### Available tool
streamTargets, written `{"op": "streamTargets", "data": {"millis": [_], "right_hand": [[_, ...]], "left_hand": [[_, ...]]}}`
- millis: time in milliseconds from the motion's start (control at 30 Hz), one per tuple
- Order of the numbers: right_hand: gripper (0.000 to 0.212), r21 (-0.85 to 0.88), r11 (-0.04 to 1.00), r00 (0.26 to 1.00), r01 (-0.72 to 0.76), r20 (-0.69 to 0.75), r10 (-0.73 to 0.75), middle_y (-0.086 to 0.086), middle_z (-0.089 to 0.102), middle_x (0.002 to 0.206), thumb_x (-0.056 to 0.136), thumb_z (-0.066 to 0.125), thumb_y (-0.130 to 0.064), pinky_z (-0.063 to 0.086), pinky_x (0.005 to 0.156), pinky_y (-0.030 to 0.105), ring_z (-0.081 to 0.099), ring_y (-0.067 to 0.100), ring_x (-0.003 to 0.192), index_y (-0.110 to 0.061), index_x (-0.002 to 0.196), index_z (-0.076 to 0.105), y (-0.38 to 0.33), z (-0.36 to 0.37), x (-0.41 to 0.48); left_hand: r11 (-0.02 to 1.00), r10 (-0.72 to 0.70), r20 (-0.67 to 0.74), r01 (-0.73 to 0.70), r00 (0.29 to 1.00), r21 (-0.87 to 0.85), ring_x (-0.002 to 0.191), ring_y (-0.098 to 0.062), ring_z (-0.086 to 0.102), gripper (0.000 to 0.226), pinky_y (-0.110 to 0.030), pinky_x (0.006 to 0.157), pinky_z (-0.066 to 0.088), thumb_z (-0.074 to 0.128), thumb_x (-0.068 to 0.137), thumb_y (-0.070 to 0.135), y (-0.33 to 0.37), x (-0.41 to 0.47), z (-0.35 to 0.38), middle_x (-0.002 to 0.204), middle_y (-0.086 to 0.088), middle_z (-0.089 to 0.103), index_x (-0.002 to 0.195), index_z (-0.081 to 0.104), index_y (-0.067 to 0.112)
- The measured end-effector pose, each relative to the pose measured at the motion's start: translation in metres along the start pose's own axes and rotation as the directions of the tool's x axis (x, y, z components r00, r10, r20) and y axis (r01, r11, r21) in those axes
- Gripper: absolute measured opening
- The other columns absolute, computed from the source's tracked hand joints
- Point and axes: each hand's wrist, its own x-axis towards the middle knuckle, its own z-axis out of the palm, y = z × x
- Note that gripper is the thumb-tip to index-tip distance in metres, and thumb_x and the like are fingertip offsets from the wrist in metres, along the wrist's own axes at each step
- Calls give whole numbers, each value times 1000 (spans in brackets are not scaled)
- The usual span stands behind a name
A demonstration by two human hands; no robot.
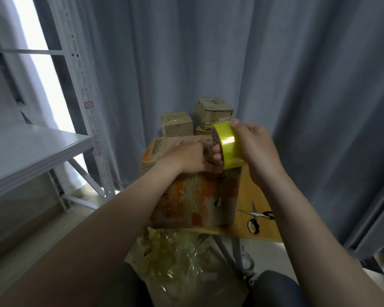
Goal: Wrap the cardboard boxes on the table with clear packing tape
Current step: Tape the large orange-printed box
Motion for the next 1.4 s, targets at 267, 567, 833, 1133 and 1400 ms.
{"op": "streamTargets", "data": {"millis": [267, 567, 833, 1133, 1400], "right_hand": [[26, 80, 988, 991, -132, 12, 131, 25, 75, 75, 108, 53, -24, 60, 55, 37, 74, 37, 63, 2, 105, 56, 23, -1, -48], [19, 43, 967, 967, -249, -42, 251, 16, 78, 81, 109, 50, -29, 64, 75, 44, 77, 33, 77, -11, 110, 55, 64, -1, -76], [28, -487, 865, 956, 117, -182, -232, -7, 57, 115, 99, 67, -35, 46, 88, 30, 51, 13, 111, -26, 120, 52, 60, -22, -59], [82, -903, 254, 863, 348, 414, 290, 1, 3, 173, 101, 2, -69, -6, 127, 38, -2, 17, 160, -19, 166, 2, 29, 12, 11], [77, -921, 253, 875, 297, 368, 314, 2, -2, 174, 103, 0, -66, -5, 127, 45, -6, 17, 160, -22, 166, 3, 48, 21, 94]], "left_hand": [[994, -6, 0, 6, 1000, 113, 155, -27, 23, 96, -46, 127, 15, 56, 91, 62, 6, -1, -1, 172, -4, 17, 165, 14, 17], [989, 5, 19, -8, 1000, 149, 157, -26, 18, 126, -51, 127, 13, 57, 74, 89, 1, 4, 4, 173, -1, 11, 165, 10, 16], [985, 12, 64, -23, 998, 173, 159, -24, 8, 128, -53, 128, 7, 51, 76, 91, 0, 8, 6, 174, -3, 1, 165, 0, 14], [979, 62, 135, -86, 989, 183, 160, -26, 4, 93, -51, 129, 5, 44, 102, 58, 3, -1, 2, 173, -5, -10, 164, -9, 14], [980, 85, 119, -105, 989, 172, 159, -25, 9, 95, -57, 126, 14, 50, 87, 79, -2, 18, 9, 174, -1, 6, 164, 16, 35]]}}
